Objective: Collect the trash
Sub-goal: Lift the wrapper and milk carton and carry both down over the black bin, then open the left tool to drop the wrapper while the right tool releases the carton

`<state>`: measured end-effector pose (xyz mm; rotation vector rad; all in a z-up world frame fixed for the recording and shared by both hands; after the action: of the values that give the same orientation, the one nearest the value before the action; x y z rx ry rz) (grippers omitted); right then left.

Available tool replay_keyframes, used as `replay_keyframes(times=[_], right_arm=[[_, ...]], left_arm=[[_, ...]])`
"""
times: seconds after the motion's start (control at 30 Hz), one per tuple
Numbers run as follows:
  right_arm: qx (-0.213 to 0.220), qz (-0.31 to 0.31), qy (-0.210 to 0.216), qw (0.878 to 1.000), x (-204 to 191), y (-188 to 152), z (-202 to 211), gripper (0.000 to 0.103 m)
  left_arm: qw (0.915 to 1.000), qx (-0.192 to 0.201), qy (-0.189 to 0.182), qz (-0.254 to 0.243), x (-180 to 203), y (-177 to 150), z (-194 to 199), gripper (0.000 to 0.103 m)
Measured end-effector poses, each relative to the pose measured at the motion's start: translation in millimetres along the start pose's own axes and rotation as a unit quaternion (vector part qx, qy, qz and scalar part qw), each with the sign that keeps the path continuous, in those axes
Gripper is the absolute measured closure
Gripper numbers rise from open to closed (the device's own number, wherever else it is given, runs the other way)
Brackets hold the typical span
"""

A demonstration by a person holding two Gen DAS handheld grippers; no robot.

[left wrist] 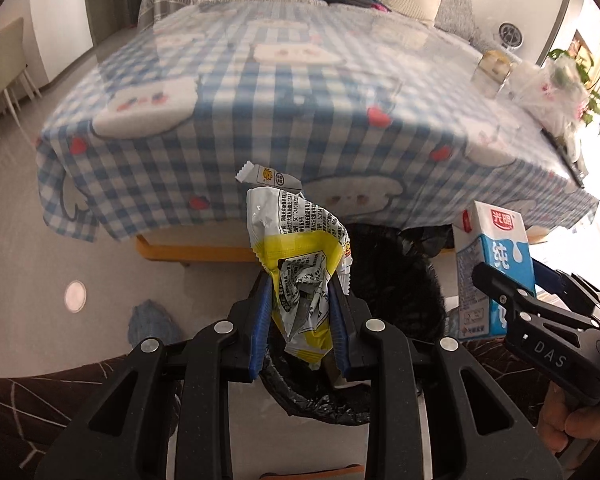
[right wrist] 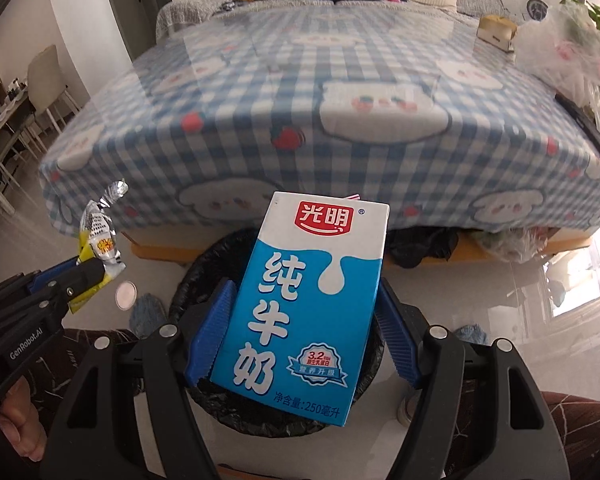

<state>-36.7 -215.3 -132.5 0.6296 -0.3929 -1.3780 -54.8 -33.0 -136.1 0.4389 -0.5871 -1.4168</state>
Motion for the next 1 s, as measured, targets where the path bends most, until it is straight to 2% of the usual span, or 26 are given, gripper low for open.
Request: replay_keyframes(times=[0.3,0.5,0.83,0.93,1.0], right_arm=[[-0.025,-0.013,-0.030,0.999,19.0,-12.9,-26.7,0.036],[-0.033,-0.019,-0.051,0.998,29.4,-20.2,-37.2,0.036],[-0.016,-0.029,-0.085,0.996,51.2,-18.9,-34.5,0.036],[-0.014,-0.037,-0.089,0.995,57.6,-19.1,-34.5,0.036],[-0.015,-0.041,-0.091,0.995,60.5,-19.4,-35.4,0.036]], left_arm=[[0.9994,-0.033,-0.004,-0.004,13.4,-27.7,-47.2,0.077],[0.9988,-0.041,-0.013,-0.023,33.2,-36.8,-67.4,0.077],[0.9972,-0.047,-0.028,-0.050,70.0,-46.8,-89.6,0.075],[0.9975,-0.044,-0.026,-0.050,73.9,-47.3,-93.3,0.063],[0.9979,-0.038,-0.016,-0.050,73.7,-47.4,-94.1,0.044]])
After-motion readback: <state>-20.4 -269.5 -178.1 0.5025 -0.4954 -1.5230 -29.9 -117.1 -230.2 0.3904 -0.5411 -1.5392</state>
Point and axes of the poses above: each gripper's, at about its wrist camera, not at the fingertips, and z roughly against the way its jaws point, x to its right, y to its top, the point moved 5 cm from there along -z, roughly the way its jaws point, and after that the axes turned 8 degrees about x, right-handed, at the moved point
